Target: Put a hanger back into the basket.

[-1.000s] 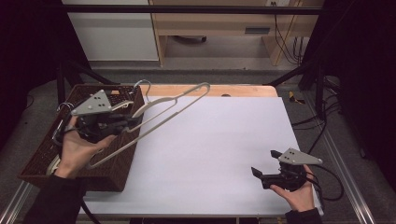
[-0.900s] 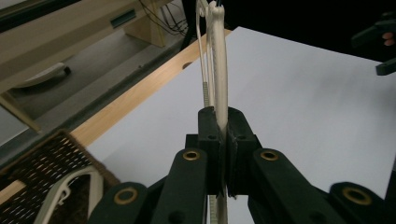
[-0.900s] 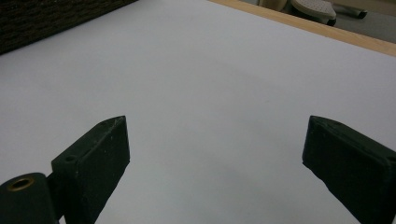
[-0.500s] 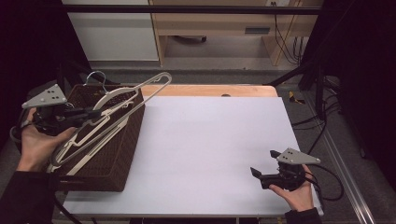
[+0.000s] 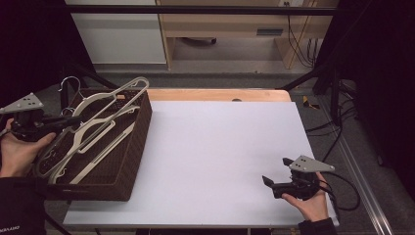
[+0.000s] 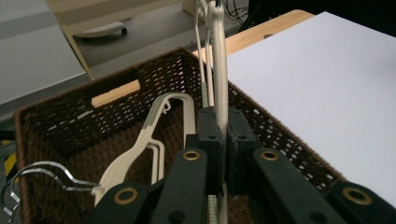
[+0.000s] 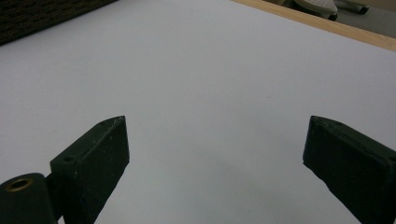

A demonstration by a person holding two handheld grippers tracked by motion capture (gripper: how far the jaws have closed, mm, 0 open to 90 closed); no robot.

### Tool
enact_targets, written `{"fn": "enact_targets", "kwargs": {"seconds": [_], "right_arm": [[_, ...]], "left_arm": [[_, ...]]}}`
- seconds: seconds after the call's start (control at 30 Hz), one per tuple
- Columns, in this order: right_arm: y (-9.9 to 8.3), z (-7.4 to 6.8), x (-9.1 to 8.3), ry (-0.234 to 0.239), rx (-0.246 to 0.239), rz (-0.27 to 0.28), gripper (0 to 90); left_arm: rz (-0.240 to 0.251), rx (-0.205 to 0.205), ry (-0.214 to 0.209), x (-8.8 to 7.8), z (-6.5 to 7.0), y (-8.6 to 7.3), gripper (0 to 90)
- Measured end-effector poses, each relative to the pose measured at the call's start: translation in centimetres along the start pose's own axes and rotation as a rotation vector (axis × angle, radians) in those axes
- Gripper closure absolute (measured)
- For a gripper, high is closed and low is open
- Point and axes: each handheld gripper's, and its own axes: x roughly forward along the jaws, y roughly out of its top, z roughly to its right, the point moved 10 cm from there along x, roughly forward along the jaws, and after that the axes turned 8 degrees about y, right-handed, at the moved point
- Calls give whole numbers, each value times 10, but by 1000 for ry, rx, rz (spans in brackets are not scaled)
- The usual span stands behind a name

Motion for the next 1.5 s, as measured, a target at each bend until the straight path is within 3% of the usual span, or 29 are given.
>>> {"fn": "enact_targets", "kwargs": {"seconds": [0.3, 0.47, 0.63, 0.73, 0.83, 0.93, 1.0, 1.1, 1.2, 1.37, 1.47, 1.5], "right_arm": [[-2, 1, 1, -2, 1, -8, 74], [-2, 1, 1, -1, 2, -8, 74], [-2, 1, 1, 0, 4, -10, 74], [-2, 0, 2, 3, 1, -14, 73], [-2, 0, 2, 2, 3, -12, 73], [-3, 0, 3, 3, 2, -13, 72], [-3, 0, 3, 1, 3, -16, 70], [-2, 0, 2, 1, 1, -11, 69], [-2, 0, 2, 1, 0, -7, 68], [1, -1, 1, 10, -2, 16, 68], [2, -2, 1, 13, 0, 32, 68], [2, -2, 1, 12, -3, 35, 68]], "left_arm": [[-93, -54, -10, 18, -14, -35, 867], [-149, -95, -61, 32, -5, -53, 866], [-265, -149, -61, 51, 0, -74, 859], [-327, -178, -10, 56, -7, -88, 851], [-349, -206, 94, 55, -21, -99, 826], [-357, -226, 164, 49, -28, -101, 736], [-317, -244, 210, 44, -32, -98, 631], [-218, -240, 229, 33, -30, -88, 587], [-110, -226, 203, 22, -14, -73, 515], [27, -166, 114, 10, 32, -54, 356], [94, -127, 70, 7, 65, -45, 276], [121, -118, 42, 7, 81, -42, 244]]}}
